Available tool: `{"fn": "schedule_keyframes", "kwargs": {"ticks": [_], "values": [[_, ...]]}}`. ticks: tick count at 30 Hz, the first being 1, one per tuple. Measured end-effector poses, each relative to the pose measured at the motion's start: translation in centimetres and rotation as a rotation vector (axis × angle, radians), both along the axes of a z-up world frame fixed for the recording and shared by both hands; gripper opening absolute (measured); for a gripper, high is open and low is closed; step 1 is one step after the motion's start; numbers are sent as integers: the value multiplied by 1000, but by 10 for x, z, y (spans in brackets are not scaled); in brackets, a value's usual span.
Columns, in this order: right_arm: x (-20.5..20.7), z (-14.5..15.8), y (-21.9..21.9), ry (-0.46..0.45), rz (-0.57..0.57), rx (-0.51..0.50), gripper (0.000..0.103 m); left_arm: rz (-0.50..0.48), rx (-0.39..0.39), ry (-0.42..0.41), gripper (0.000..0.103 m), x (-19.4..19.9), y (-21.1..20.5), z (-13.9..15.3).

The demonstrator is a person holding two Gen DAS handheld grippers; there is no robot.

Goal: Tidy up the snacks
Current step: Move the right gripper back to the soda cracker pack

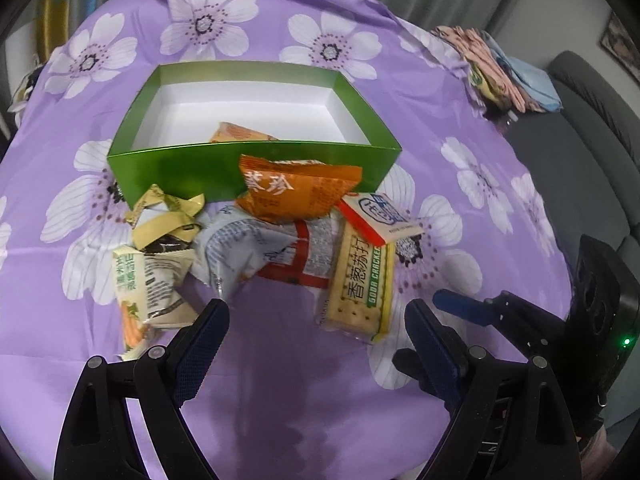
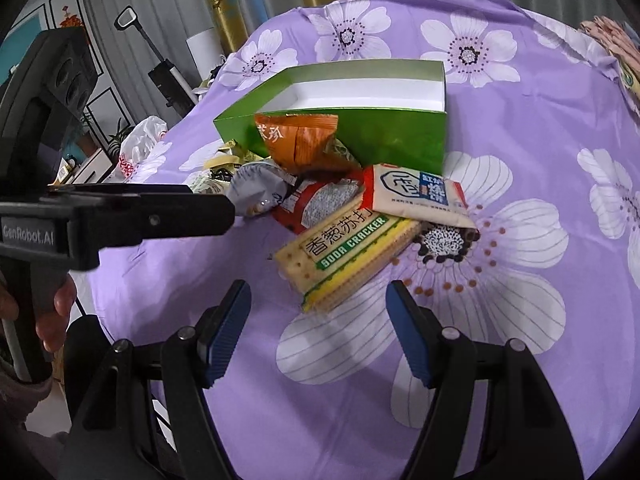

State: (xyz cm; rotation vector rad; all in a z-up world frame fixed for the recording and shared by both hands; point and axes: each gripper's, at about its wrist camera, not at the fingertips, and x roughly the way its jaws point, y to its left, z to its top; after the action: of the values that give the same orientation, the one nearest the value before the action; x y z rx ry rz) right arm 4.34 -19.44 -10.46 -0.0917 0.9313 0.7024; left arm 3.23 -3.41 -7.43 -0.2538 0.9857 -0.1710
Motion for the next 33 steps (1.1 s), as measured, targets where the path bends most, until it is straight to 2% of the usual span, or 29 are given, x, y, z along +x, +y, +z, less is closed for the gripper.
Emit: {"fn": "schedule_keyframes", "kwargs": {"ticks": [9,26,28,30,33], "values": [[1,-9,-1,16,-4,0,70,-35,5,30,89,7,-15,-12],[7,-26,6,22,12,5,70,-83,-76,90,89,32,-25,-44],[9,-27,7,18,14,2,70,-82,-90,97,82,35,-23,-47],[12,-29,9,16,15,0,71,-85,-108,112,71,38,-21,-51],[14,-31,12,8,21,-6,71,-83,-123,123,61,42,-19,-54]]}}
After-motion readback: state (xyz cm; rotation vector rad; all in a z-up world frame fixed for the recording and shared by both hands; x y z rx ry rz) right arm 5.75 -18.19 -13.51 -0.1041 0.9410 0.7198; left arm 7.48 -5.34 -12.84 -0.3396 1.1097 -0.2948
